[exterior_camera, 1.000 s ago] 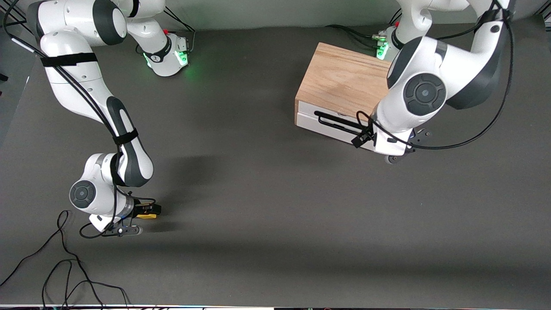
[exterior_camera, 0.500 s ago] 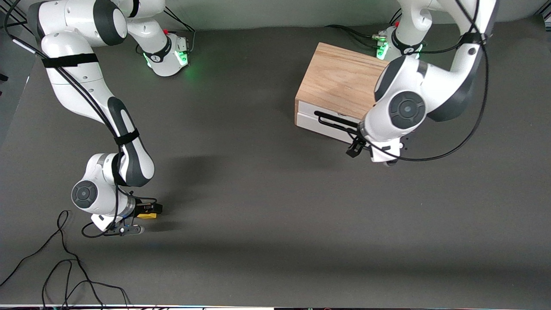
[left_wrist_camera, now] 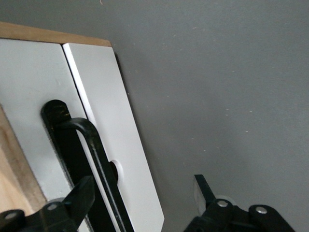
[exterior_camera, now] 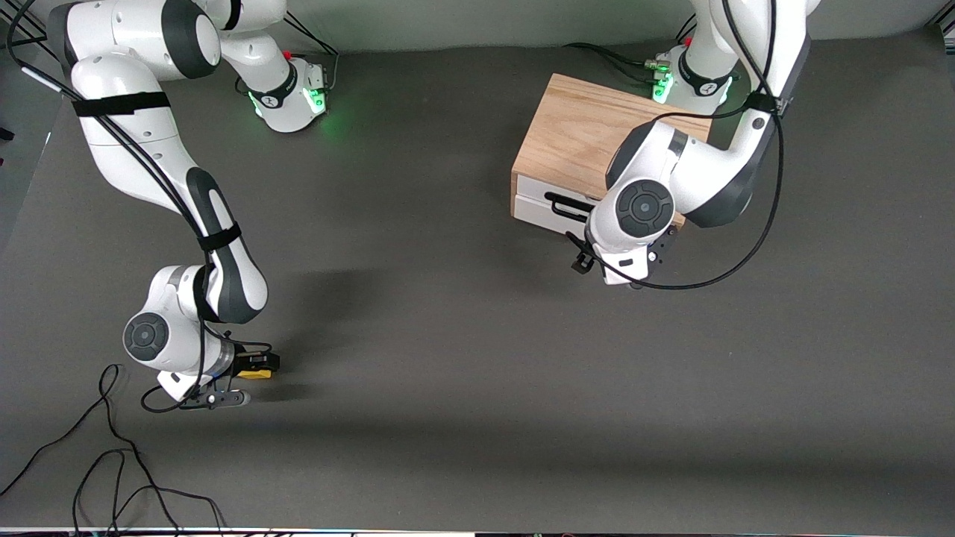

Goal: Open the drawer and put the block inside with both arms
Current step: 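Hook the drawer handle with the left gripper while the right gripper lifts the cube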

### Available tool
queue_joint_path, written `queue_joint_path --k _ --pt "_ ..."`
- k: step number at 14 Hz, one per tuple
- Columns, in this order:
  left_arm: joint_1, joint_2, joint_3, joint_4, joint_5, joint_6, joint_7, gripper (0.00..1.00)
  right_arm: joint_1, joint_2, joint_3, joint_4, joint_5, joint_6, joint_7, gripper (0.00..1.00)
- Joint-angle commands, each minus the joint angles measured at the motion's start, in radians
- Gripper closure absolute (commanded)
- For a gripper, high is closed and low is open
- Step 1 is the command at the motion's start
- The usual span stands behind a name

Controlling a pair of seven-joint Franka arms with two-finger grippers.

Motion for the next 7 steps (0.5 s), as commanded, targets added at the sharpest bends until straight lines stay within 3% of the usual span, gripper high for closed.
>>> queue_joint_path --k 1,3,4,6,7 --pt "-0.024 -0.016 0.010 -0.047 0.004 0.006 -0.016 0.07 0.003 -0.035 0.020 -0.002 0.020 -0.042 -0.030 0.41" --pt "-0.024 0.002 0.012 -0.055 0.004 0.016 -0.016 0.08 0.003 -0.047 0.022 0.005 0.020 -0.077 -0.030 0.65" --pt "-0.024 0.008 0.010 -0.054 0.004 0.017 -0.016 0.08 0.003 -0.049 0.021 0.007 0.020 -0.084 -0.030 0.71" --pt "-0.026 0.018 0.010 -0.054 0.004 0.026 -0.011 0.09 0.003 -0.050 0.021 0.016 0.018 -0.084 -0.031 0.76" --pt "-0.030 0.022 0.010 -0.054 0.005 0.029 -0.005 0.22 0.003 -0.058 0.021 0.019 0.018 -0.085 -0.031 0.77"
